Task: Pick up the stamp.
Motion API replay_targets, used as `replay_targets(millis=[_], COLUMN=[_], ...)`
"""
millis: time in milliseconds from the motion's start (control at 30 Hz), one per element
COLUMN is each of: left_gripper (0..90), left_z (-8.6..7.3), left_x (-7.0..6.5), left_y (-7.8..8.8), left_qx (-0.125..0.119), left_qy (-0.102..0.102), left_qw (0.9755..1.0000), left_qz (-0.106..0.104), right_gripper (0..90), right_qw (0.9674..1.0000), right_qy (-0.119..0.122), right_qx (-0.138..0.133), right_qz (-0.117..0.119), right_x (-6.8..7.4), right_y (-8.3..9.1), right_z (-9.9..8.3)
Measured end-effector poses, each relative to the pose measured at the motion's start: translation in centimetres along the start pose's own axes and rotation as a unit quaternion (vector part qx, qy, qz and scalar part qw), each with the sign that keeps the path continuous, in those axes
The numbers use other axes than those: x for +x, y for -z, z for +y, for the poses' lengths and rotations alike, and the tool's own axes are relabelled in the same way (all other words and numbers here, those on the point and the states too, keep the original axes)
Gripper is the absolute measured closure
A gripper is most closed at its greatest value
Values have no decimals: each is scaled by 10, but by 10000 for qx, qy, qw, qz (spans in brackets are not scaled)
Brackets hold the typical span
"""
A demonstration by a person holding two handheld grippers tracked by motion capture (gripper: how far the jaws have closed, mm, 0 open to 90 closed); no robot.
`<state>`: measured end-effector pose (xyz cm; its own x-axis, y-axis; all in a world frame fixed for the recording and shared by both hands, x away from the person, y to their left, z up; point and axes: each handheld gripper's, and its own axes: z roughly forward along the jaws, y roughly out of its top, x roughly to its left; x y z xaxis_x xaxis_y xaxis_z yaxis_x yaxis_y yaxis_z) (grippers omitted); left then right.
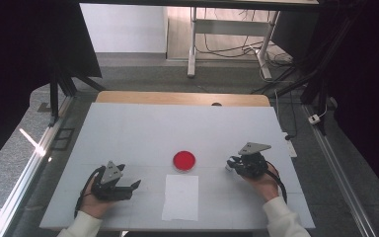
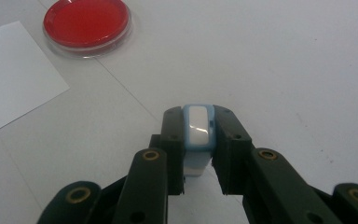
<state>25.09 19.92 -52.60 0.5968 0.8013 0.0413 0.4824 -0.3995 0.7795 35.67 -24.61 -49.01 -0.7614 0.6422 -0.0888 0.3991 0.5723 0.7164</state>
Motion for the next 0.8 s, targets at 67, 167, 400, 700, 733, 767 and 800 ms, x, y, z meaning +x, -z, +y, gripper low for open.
replay_targets(millis=[67,167,400,700,733,767,800], left_gripper=[200,200,200,200,200,200,200], left_z=[0,0,0,0,0,0,0], left_x=[0,0,0,0,0,0,0], left_y=[0,0,0,-1,-1,-1,-1], left_qx=[5,8,8,13,13,17,20], left_qy=[4,-3,-4,-9,-9,-10,-12], left_qw=[10000,10000,10000,10000,10000,10000,10000], left_qz=[3,13,15,32,32,42,51], right_gripper=[747,747,748,749,749,749,749], right_qw=[10000,10000,9998,9978,9978,9965,9961], right_qy=[11,-21,34,-192,-192,-268,-286], right_qx=[0,-62,-181,-639,-639,-775,-819], right_qz=[-23,3,-27,54,54,131,162], right_x=[0,0,2,1,1,0,0], right_y=[1,2,5,16,16,19,20], right_z=[0,0,1,3,3,4,5])
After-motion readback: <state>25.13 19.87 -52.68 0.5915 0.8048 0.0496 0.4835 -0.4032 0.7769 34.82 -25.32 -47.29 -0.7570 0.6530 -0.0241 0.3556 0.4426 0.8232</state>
